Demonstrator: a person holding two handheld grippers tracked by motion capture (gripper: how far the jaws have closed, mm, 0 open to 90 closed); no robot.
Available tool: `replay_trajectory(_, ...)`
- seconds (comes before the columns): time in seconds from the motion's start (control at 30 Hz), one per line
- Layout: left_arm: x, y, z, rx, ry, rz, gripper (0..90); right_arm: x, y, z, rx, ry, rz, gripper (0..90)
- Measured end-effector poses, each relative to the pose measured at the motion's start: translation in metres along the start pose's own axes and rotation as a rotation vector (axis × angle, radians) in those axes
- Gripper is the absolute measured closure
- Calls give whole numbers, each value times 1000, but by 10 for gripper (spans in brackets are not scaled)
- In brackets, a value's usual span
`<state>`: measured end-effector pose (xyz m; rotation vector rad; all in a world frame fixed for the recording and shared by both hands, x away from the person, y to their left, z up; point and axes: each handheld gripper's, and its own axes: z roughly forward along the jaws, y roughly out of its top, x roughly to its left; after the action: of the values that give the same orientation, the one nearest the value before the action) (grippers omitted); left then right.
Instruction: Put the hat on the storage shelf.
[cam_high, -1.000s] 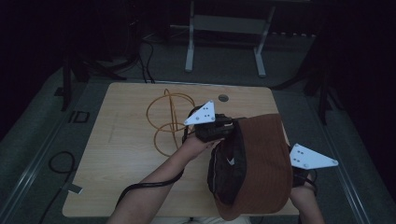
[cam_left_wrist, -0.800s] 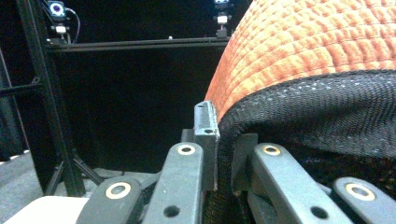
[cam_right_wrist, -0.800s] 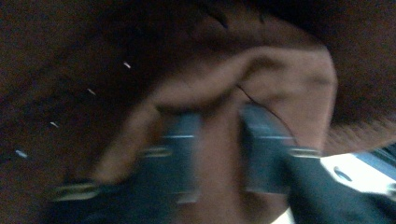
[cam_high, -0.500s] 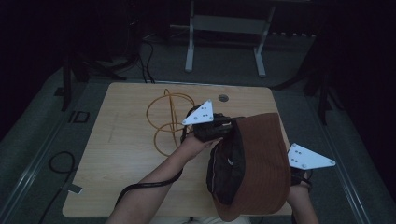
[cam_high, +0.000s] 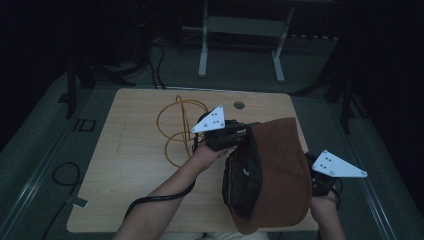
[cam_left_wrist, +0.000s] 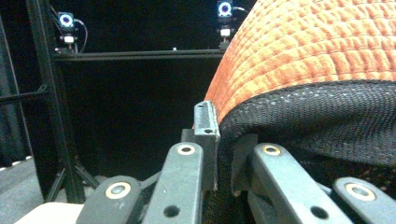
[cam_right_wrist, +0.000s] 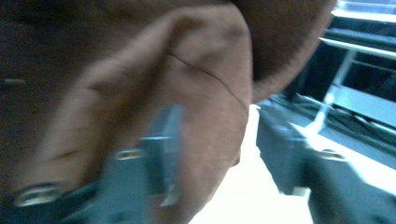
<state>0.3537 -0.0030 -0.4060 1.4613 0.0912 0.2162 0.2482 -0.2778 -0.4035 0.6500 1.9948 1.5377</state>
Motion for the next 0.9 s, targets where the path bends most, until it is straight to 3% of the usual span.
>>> replay_trajectory(0.07,-1,0,2,-4,-10,-2,862,-1,-1,4,2,-8,36,379)
replay_trajectory(0.13,-3,0,5,-6,-22,-8,862,0,-1,14,39,-34,66,292)
replay_trajectory(0.27,-6,-1,10,-6,-38,-9,861,1,-2,23,47,-24,86,307)
replay_trajectory(0.33,-6,-2,11,-7,-47,-14,861,1,-2,28,55,-11,74,361)
replay_trajectory(0.43,-5,-1,10,-4,-50,-12,862,2,-3,32,63,-20,58,522)
replay_trajectory(0.47,-5,-2,9,-1,-54,-10,861,-1,-4,31,57,-34,71,659)
replay_trajectory(0.5,-5,-2,9,-1,-54,-10,861,-1,-4,31,57,-34,71,659)
replay_trajectory(0.53,-5,-2,9,1,-56,-12,861,-5,-5,30,54,-36,91,782)
replay_trajectory(0.57,-5,-2,9,1,-56,-12,861,-5,-5,30,54,-36,91,782)
replay_trajectory(0.6,-5,-2,10,1,-55,-15,861,-7,-6,30,58,-31,100,842)
replay_trajectory(0.8,-7,0,8,2,-69,-12,841,-7,-3,28,67,-27,97,874)
replay_trajectory(0.9,-10,6,7,16,-63,28,804,-6,-1,26,60,-26,89,875)
